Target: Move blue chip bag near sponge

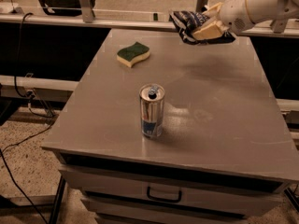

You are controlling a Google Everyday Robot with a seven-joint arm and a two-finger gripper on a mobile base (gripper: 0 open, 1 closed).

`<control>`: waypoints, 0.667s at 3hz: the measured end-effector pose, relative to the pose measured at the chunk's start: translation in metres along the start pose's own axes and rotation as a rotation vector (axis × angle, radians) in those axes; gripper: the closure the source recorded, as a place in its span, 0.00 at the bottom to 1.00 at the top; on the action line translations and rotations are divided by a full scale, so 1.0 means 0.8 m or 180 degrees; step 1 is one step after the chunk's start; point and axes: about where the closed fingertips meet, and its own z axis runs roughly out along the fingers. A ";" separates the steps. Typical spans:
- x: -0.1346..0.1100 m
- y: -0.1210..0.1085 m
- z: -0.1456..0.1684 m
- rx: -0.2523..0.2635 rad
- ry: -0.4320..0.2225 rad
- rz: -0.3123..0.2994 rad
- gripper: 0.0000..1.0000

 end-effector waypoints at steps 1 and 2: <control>-0.048 0.014 0.034 -0.0108 -0.0400 -0.0216 1.00; -0.077 0.035 0.059 -0.0171 -0.0629 -0.0354 1.00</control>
Offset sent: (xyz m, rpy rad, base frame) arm -0.0153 0.1181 0.0104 0.1471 -0.1589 0.2537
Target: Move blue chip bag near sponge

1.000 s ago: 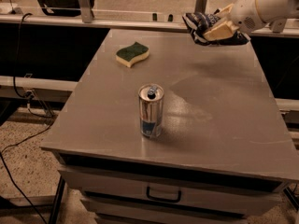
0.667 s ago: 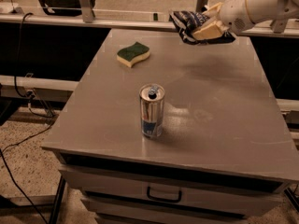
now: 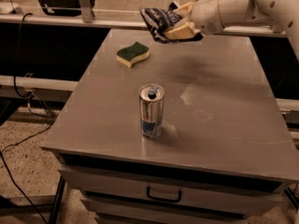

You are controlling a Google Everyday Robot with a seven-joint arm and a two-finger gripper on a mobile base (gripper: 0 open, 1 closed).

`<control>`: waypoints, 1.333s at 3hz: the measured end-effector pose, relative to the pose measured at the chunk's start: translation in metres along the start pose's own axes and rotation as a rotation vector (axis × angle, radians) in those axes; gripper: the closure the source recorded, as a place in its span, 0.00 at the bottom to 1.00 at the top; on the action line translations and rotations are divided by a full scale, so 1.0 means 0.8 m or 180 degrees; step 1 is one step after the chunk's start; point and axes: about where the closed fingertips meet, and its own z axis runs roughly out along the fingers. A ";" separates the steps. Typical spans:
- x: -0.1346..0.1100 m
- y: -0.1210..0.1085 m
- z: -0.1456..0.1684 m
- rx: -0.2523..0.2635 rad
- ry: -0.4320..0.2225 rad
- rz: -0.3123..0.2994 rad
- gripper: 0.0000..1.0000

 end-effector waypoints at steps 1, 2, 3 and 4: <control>-0.002 0.002 0.005 -0.0020 -0.0016 -0.0008 0.83; -0.002 0.004 0.009 -0.0035 -0.0020 -0.0007 0.60; -0.003 0.006 0.014 -0.0055 -0.0029 -0.0007 0.29; -0.004 0.007 0.018 -0.0071 -0.0035 -0.0006 0.05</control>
Offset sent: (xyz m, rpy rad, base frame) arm -0.0001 0.0048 -0.0015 0.0013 0.0003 0.0085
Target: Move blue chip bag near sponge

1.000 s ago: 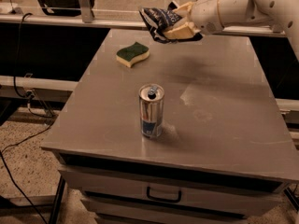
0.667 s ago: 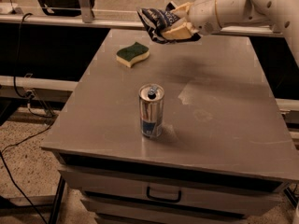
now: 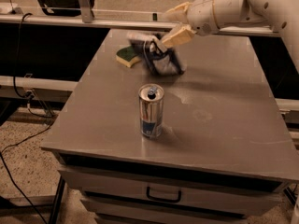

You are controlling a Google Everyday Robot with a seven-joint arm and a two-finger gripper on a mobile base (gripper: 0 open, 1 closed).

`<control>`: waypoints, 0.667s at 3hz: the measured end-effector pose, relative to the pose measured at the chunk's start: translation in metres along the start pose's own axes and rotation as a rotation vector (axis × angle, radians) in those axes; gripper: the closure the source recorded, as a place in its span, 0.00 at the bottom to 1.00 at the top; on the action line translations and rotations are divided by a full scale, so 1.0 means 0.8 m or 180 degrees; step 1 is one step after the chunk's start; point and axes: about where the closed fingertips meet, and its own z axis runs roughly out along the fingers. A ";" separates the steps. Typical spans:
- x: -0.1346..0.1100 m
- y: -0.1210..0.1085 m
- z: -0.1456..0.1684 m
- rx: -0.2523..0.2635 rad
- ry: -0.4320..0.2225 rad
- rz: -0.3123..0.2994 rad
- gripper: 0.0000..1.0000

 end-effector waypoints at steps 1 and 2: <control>0.000 0.001 0.003 -0.0011 -0.0005 0.0000 0.00; 0.000 0.001 0.003 -0.0012 -0.0005 0.0000 0.00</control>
Offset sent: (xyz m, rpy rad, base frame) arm 0.0001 0.0019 -0.0009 0.0002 0.0015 0.0031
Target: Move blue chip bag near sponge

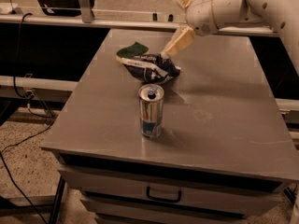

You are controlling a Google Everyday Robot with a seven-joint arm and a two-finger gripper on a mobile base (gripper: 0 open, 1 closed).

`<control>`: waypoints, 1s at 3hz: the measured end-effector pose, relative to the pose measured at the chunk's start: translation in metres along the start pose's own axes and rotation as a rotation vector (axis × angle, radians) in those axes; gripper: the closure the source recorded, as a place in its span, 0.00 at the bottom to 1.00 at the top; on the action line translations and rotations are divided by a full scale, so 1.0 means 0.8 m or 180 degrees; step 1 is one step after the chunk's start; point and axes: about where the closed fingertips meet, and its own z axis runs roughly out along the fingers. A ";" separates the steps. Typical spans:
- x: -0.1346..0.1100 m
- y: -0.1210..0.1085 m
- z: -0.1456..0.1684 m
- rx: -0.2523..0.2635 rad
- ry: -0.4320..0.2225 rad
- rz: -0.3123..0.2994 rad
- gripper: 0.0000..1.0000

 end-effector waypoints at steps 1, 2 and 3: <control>0.000 0.007 0.001 -0.0166 0.0002 0.0012 0.00; -0.002 0.014 -0.016 -0.0306 0.0012 0.0013 0.00; -0.003 0.017 -0.018 -0.0345 0.0013 0.0010 0.00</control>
Offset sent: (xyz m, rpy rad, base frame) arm -0.0293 -0.0287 0.0129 -0.0478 0.0809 0.1003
